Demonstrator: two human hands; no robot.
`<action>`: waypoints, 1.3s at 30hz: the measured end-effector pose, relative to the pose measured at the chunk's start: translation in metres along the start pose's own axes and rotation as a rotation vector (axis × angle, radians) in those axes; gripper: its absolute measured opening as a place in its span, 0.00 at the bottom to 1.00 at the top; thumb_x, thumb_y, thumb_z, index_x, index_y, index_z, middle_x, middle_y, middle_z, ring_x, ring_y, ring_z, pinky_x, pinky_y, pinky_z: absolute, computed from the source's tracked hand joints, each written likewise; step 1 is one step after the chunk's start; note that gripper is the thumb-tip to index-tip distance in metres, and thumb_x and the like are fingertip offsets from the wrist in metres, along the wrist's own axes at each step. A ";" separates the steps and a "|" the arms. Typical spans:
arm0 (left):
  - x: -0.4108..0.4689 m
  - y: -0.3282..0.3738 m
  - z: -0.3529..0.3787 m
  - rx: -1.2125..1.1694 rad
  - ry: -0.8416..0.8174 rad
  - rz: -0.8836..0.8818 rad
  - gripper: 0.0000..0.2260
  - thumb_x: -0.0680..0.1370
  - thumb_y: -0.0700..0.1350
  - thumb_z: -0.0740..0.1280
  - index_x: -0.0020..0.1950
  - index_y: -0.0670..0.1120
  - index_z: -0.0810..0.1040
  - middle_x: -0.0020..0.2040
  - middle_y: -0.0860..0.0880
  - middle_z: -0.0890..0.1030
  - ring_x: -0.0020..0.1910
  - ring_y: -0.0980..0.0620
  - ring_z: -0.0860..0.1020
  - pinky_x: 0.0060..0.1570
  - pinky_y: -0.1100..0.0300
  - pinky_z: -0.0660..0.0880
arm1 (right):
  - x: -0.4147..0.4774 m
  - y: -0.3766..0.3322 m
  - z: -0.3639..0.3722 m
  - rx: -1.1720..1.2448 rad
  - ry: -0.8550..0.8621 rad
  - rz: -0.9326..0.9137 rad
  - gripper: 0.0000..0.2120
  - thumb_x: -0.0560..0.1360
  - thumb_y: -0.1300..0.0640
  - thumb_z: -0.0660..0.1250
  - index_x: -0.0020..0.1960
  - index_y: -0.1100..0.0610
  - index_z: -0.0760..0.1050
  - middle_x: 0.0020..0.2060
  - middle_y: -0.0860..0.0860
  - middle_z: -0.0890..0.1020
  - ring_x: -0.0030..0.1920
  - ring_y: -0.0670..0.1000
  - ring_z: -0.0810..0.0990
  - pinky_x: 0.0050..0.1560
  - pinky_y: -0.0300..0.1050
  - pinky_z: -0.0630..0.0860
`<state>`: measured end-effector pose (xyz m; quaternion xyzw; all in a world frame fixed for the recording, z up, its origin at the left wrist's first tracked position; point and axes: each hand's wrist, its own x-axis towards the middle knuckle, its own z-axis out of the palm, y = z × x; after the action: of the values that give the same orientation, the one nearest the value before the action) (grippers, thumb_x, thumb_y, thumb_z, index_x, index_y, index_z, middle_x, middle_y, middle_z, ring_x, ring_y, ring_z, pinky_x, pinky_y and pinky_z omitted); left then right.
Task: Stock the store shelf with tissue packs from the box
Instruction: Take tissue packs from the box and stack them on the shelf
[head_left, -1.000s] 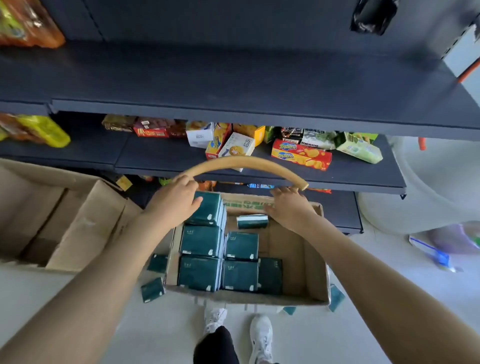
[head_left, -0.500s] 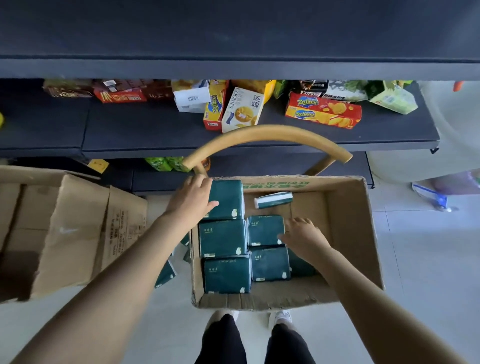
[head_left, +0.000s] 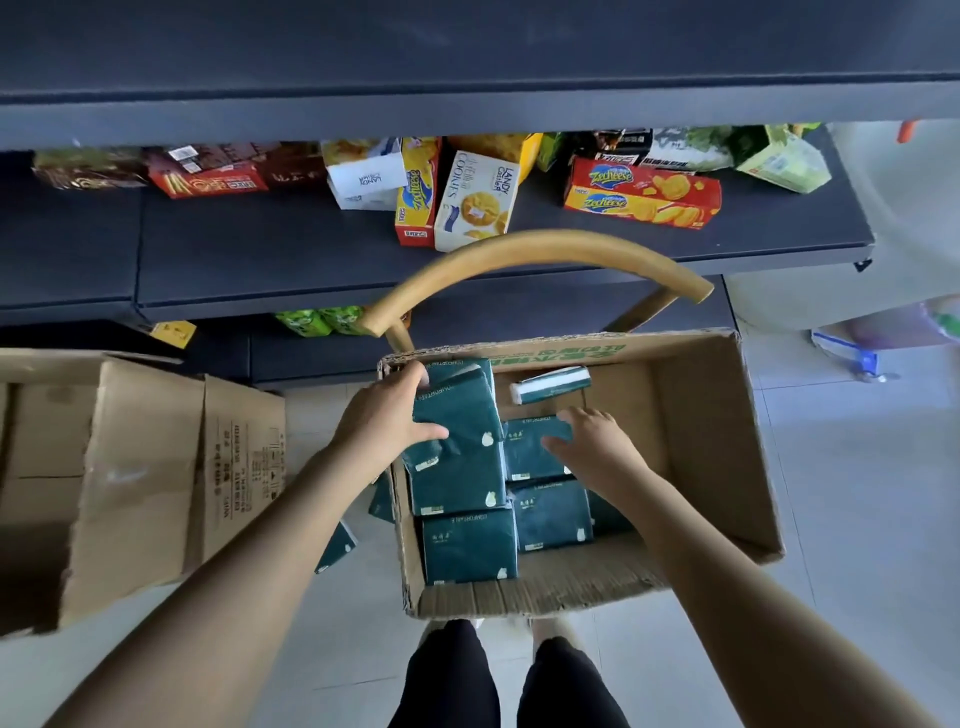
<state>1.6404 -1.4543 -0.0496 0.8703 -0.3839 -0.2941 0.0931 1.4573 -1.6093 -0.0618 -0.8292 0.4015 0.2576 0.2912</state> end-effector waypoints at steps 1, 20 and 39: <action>-0.005 -0.004 -0.004 -0.100 0.006 -0.033 0.23 0.69 0.52 0.75 0.57 0.46 0.69 0.55 0.50 0.77 0.52 0.48 0.77 0.43 0.58 0.68 | 0.001 -0.004 -0.002 0.018 0.015 -0.013 0.24 0.78 0.47 0.60 0.70 0.59 0.66 0.65 0.54 0.73 0.65 0.55 0.69 0.61 0.48 0.69; -0.070 -0.084 -0.020 -0.940 0.018 -0.374 0.18 0.72 0.41 0.74 0.58 0.52 0.74 0.52 0.55 0.79 0.51 0.54 0.79 0.54 0.56 0.76 | 0.047 -0.083 0.034 0.561 0.032 0.151 0.14 0.72 0.49 0.71 0.50 0.59 0.81 0.40 0.52 0.80 0.36 0.50 0.76 0.32 0.40 0.69; -0.091 0.060 -0.198 -1.199 0.240 0.021 0.11 0.72 0.35 0.71 0.51 0.46 0.77 0.44 0.49 0.83 0.38 0.55 0.82 0.41 0.61 0.79 | -0.123 -0.049 -0.207 0.811 0.478 -0.160 0.05 0.72 0.58 0.73 0.45 0.57 0.78 0.40 0.50 0.83 0.34 0.41 0.79 0.28 0.28 0.73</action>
<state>1.6703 -1.4424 0.1739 0.6895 -0.1469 -0.3578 0.6124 1.4705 -1.6639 0.1772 -0.7130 0.4604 -0.1411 0.5097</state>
